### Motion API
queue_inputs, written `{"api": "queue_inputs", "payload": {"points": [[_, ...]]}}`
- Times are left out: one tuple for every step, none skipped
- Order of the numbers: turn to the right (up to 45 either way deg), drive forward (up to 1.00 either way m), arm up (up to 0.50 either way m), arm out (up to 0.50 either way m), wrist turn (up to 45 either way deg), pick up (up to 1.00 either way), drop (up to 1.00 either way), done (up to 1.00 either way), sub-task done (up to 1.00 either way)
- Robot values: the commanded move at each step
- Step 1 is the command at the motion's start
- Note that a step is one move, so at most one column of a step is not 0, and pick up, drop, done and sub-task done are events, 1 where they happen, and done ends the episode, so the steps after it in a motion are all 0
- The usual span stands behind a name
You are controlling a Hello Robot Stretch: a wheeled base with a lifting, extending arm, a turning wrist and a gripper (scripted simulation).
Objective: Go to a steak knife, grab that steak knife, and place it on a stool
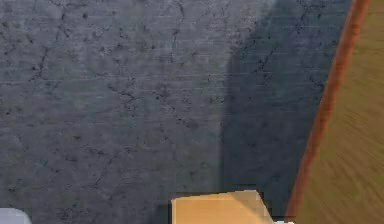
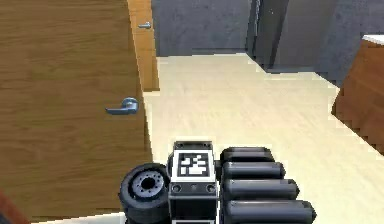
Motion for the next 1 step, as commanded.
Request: {"api": "queue_inputs", "payload": {"points": [[0.0, 0.30, 0.00, 0.00, 0.0, 0.00, 0.00, 0.00, 0.00]]}}
